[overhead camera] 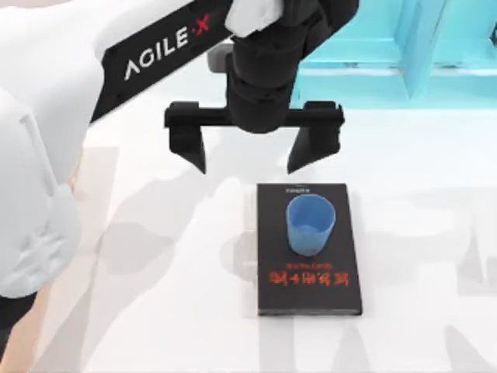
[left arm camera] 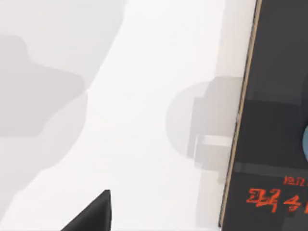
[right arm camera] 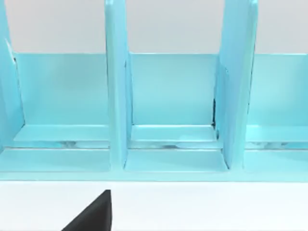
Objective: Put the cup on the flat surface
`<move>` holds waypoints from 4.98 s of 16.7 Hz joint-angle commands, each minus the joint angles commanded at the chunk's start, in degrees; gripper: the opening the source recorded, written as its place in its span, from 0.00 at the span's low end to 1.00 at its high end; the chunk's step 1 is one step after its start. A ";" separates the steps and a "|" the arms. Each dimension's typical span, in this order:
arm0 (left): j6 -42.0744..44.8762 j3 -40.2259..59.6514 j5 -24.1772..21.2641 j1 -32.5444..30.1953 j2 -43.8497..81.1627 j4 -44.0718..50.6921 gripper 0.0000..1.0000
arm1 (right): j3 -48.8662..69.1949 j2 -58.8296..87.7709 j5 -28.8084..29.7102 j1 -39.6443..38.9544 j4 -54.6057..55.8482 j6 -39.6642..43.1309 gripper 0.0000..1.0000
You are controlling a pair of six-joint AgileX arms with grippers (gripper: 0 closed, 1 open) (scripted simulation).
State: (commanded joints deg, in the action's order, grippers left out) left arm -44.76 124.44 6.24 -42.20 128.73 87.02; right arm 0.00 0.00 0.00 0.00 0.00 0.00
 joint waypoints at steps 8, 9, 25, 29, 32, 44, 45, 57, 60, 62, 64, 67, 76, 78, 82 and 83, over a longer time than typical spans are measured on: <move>-5.01 23.31 -2.12 -9.99 12.52 5.83 1.00 | 0.00 0.00 0.00 0.00 0.00 0.00 1.00; -5.06 23.52 -2.15 -10.09 12.61 5.85 1.00 | 0.00 0.00 0.00 0.00 0.00 0.00 1.00; -4.06 -2.48 -2.18 -9.06 9.91 -17.45 1.00 | 0.00 0.00 0.00 0.00 0.00 0.00 1.00; -4.02 -4.48 -2.18 -9.03 9.80 -19.42 1.00 | 0.00 0.00 0.00 0.00 0.00 0.00 1.00; -4.02 -4.48 -2.18 -9.03 9.80 -19.42 0.92 | 0.00 0.00 0.00 0.00 0.00 0.00 1.00; -4.02 -4.48 -2.18 -9.03 9.80 -19.42 0.02 | 0.00 0.00 0.00 0.00 0.00 0.00 1.00; -4.02 -4.48 -2.18 -9.03 9.80 -19.42 0.00 | 0.00 0.00 0.00 0.00 0.00 0.00 1.00; -4.11 -0.23 -2.12 -9.20 9.57 -15.74 0.00 | 0.00 0.00 0.00 0.00 0.00 0.00 1.00; -4.08 5.51 -2.13 -9.22 9.69 -9.73 0.00 | 0.00 0.00 0.00 0.00 0.00 0.00 1.00; -4.04 7.29 -2.17 -9.30 9.97 -7.89 0.00 | 0.00 0.00 0.00 0.00 0.00 0.00 1.00; -4.04 7.36 -2.18 -9.30 10.00 -7.82 0.00 | 0.00 0.00 0.00 0.00 0.00 0.00 1.00; -3.32 6.32 -2.29 -8.28 8.98 -7.81 0.00 | 0.00 0.00 0.00 0.00 0.00 0.00 1.00; 5.62 -5.50 -3.98 1.29 -2.75 -3.63 0.00 | 0.00 0.00 0.00 0.00 0.00 0.00 1.00; 5.64 -5.31 -3.81 1.05 -2.46 -3.70 0.00 | 0.00 0.00 0.00 0.00 0.00 0.00 1.00; 6.00 -9.44 -3.83 1.57 -3.38 -7.83 0.00 | 0.00 0.00 0.00 0.00 0.00 0.00 1.00; 6.14 -11.56 -3.88 1.81 -3.69 -9.91 0.00 | 0.00 0.00 0.00 0.00 0.00 0.00 1.00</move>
State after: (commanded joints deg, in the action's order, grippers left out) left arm -38.62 112.89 2.37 -40.39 125.04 77.11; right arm 0.00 0.00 0.00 0.00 0.00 0.00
